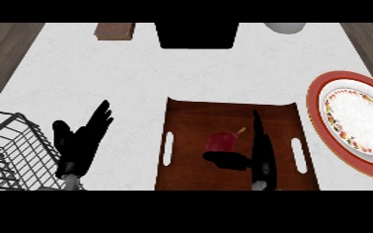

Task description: Pick the pear from the tray and place it in the plate

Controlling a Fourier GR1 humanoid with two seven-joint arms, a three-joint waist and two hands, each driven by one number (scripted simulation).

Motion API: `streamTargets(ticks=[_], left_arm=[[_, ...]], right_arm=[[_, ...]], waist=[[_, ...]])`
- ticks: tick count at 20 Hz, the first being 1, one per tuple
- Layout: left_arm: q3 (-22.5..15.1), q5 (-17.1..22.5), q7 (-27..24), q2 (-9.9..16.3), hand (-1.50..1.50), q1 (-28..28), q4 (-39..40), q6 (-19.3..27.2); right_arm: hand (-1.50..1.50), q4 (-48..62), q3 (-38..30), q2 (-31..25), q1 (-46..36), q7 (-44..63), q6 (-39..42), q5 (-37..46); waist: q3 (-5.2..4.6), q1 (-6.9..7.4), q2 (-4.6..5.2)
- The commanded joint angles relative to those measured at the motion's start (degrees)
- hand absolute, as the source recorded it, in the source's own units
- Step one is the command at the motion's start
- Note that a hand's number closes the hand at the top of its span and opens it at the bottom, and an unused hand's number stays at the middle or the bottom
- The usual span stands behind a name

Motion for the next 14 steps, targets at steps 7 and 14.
streamTargets(ticks=[7, 14], left_arm=[[0.10, -0.64, -2.19, -3.50, 0.00, 0.25, 5.05, -0.82], [-2.92, -3.11, 1.89, -4.98, 0.00, 0.30, -0.19, 4.22]], right_arm=[[1.50, 5.03, 1.18, 0.48, -2.12, -2.41, 2.70, 4.84], [1.50, 6.55, 2.94, -1.11, -0.44, -3.14, -0.08, 13.41]], waist=[[-0.48, -0.47, 0.87], [-0.47, -0.57, 0.77]])
